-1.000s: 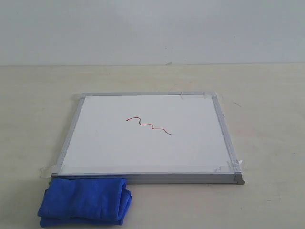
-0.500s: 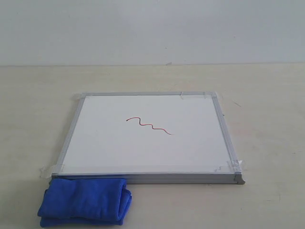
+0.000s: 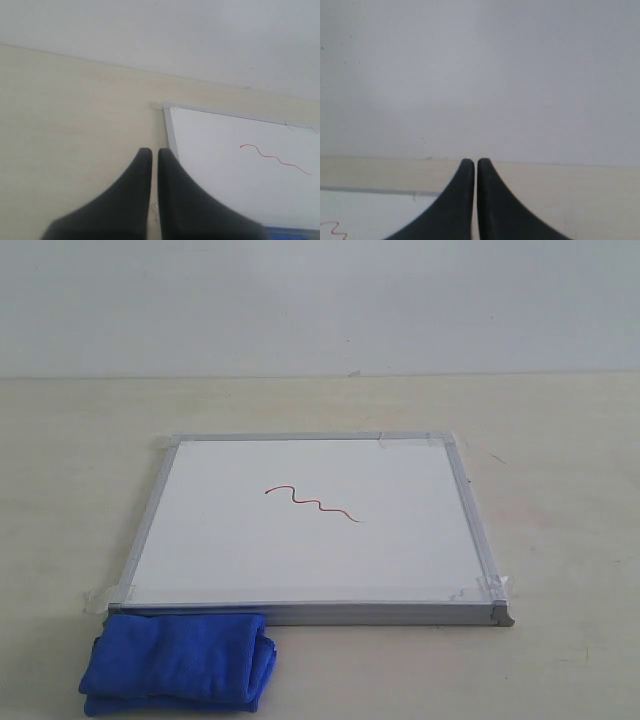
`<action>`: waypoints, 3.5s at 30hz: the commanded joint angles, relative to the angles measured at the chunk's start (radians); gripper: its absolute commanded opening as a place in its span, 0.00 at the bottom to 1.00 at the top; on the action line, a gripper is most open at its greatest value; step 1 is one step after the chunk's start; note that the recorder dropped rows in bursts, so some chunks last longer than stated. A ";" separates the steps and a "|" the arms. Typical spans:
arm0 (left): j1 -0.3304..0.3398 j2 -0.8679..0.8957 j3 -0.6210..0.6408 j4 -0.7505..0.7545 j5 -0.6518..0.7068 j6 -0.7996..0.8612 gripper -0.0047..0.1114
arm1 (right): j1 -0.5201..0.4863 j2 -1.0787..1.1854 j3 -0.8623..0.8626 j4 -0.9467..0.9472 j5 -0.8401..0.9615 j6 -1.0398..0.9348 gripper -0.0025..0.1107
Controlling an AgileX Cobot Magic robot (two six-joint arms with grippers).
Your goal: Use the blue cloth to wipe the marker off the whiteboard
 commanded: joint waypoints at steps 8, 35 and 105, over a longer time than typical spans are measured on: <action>0.003 -0.004 0.004 0.004 0.000 -0.001 0.08 | -0.003 0.389 -0.388 0.000 0.301 0.012 0.02; 0.003 -0.004 0.004 0.004 0.000 -0.001 0.08 | 0.232 0.814 -0.497 0.055 0.193 -0.072 0.02; 0.003 -0.004 0.004 0.004 0.000 -0.001 0.08 | 0.995 2.039 -1.359 -0.057 0.605 -0.283 0.57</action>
